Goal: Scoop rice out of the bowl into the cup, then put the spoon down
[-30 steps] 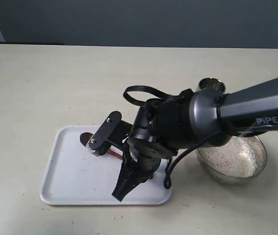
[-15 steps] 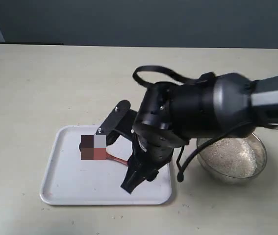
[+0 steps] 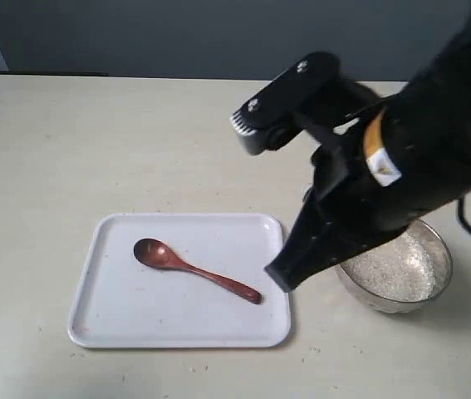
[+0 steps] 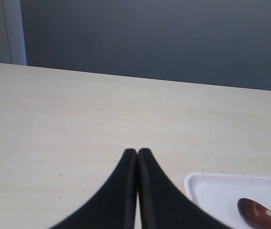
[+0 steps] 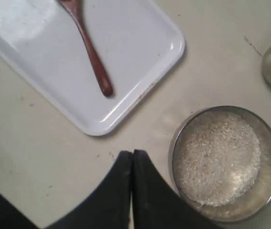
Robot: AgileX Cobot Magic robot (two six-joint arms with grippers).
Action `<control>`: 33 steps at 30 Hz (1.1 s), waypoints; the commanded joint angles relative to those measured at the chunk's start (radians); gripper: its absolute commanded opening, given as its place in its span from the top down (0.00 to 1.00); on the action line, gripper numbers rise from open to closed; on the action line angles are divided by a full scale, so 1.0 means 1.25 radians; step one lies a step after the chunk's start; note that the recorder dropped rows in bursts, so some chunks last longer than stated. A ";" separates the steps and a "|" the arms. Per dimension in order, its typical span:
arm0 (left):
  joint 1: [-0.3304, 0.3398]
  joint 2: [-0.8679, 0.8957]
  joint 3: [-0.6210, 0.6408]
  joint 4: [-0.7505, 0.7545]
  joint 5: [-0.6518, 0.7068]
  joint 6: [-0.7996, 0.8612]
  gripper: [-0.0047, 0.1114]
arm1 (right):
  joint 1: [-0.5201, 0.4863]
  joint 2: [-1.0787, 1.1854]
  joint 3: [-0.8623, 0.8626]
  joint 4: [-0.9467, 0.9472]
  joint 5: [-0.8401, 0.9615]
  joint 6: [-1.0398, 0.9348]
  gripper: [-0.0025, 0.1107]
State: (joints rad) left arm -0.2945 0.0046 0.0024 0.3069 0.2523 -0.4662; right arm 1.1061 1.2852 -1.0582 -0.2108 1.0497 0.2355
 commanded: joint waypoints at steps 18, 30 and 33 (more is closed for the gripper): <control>-0.005 -0.004 -0.002 0.001 -0.010 -0.002 0.96 | 0.001 -0.361 -0.003 0.268 0.018 0.010 0.98; -0.005 -0.004 -0.002 0.001 -0.010 -0.002 0.96 | -0.151 -0.407 0.070 0.233 -0.174 -0.072 0.98; -0.005 -0.004 -0.002 0.001 -0.010 -0.002 0.96 | -0.302 -0.462 0.151 0.356 -0.230 -0.172 0.98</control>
State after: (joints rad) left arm -0.2945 0.0046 0.0024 0.3069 0.2523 -0.4662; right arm 0.8732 0.7654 -0.9493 0.1221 0.8310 0.1323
